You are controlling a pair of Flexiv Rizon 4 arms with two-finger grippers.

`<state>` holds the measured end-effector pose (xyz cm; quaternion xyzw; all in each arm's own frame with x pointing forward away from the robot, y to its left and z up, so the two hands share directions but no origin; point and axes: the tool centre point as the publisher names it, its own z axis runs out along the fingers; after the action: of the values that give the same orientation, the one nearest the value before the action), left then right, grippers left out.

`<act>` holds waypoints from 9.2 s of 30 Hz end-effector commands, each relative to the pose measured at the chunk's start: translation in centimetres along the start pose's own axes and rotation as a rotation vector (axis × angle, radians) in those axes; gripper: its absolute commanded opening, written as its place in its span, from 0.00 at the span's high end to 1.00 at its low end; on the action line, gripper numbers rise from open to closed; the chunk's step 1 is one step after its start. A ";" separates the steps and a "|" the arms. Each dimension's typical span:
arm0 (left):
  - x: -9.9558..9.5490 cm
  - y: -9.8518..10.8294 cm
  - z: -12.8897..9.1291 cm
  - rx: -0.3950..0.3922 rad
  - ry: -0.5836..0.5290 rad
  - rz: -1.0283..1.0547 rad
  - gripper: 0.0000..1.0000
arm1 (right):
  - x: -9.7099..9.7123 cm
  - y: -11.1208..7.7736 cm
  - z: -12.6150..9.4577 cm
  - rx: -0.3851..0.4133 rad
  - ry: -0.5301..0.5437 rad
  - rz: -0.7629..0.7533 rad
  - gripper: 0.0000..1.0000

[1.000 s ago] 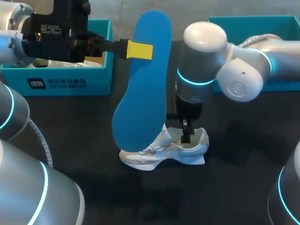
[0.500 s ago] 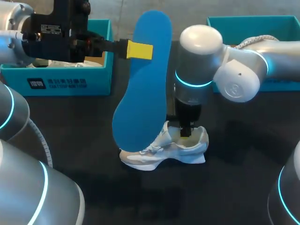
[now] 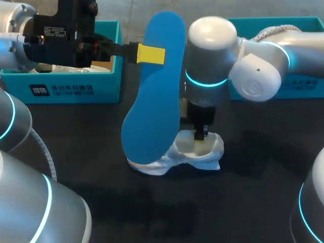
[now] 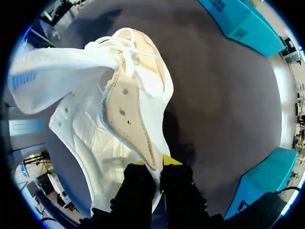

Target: Take the shoe out of the shoebox, open the shoe tongue, remove and reinsert the insole, then place the shoe into the shoebox

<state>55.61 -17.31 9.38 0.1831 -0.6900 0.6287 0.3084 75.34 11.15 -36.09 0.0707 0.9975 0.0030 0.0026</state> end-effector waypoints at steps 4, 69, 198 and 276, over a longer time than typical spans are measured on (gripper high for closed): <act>0.0 0.0 0.0 -0.001 0.000 0.000 1.00 | 0.4 -0.1 -2.5 -0.003 -0.003 0.072 1.00; 0.0 0.0 0.0 -0.001 0.000 0.000 1.00 | 7.2 1.8 -0.6 -0.159 0.071 1.255 1.00; 0.0 0.0 0.0 -0.001 0.000 0.000 1.00 | 3.6 -2.8 -8.9 -0.700 0.402 1.227 0.00; -6.2 -2.7 -0.2 0.057 -0.030 0.111 1.00 | 1.9 -1.4 -19.9 -0.979 0.917 1.229 0.00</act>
<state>59.75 -17.16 7.86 0.1775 -0.6825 0.6620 0.2541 73.16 9.69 -16.24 0.5714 0.5747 0.4559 -0.3680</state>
